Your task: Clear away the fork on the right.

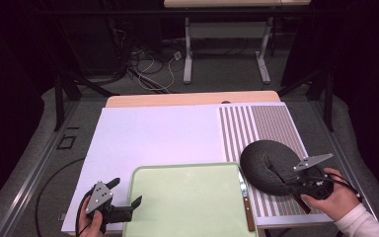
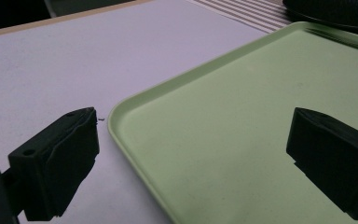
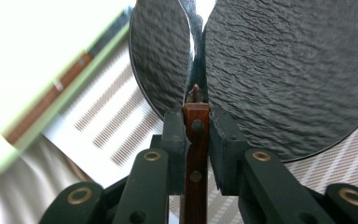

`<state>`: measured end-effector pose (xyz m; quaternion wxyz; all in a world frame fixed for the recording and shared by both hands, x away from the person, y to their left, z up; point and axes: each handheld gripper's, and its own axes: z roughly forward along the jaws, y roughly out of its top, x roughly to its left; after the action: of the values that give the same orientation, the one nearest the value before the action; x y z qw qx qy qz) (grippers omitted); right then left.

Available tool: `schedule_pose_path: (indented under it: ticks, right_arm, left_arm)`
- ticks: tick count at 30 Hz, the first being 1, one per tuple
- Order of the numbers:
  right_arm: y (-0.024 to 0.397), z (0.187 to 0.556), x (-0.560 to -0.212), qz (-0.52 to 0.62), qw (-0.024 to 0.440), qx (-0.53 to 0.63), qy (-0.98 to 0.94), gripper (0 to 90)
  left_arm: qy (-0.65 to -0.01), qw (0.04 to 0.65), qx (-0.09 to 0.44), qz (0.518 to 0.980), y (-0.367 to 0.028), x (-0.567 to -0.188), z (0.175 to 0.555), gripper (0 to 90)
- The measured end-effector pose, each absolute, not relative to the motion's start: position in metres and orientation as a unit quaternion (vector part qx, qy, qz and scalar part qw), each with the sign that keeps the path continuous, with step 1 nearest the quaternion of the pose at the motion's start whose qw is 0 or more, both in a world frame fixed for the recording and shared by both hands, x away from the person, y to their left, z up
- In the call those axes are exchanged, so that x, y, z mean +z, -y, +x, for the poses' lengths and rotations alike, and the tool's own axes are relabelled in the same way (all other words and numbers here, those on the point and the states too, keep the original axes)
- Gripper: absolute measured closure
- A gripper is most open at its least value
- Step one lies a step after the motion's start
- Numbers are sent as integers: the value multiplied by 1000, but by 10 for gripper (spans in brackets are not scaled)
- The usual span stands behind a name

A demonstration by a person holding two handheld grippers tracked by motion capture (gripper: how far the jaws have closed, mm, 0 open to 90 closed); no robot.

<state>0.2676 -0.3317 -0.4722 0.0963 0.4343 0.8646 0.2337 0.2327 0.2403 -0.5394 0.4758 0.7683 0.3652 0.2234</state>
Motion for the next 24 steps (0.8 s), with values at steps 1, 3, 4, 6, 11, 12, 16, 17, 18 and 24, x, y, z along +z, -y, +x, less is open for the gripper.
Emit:
schedule_pose_path:
  ticks: [1,3,4,6,11,12,16,17,18,24]
  right_arm:
    - [332,269,-472,449,87,245,-855,772]
    - [332,270,-471,477,67,257,-838,772]
    - [332,271,-471,485,58,264,-832,772]
    - [333,273,-471,500,46,279,-819,772]
    - [332,274,-469,525,10,313,-792,772]
    - [331,274,-470,527,11,314,-790,772]
    - [325,270,-470,529,10,325,-784,772]
    - [323,269,-470,527,10,325,-785,772]
    - [320,268,-471,525,9,327,-785,772]
    - [300,257,-473,503,5,341,-794,772]
  left_arm:
    - [-365,476,224,768,-240,-539,233,28]
    - [-365,476,224,768,-241,-539,233,28]
    - [-365,475,223,769,-241,-539,233,28]
    - [-365,476,223,769,-240,-539,233,28]
    - [-365,476,223,768,-241,-539,233,28]
    - [-365,476,223,768,-241,-539,233,28]
    - [-364,476,223,769,-241,-539,233,28]
    - [-364,476,223,769,-241,-540,233,28]
    - [-365,476,223,769,-240,-540,233,28]
    - [-365,477,223,768,-241,-539,233,28]
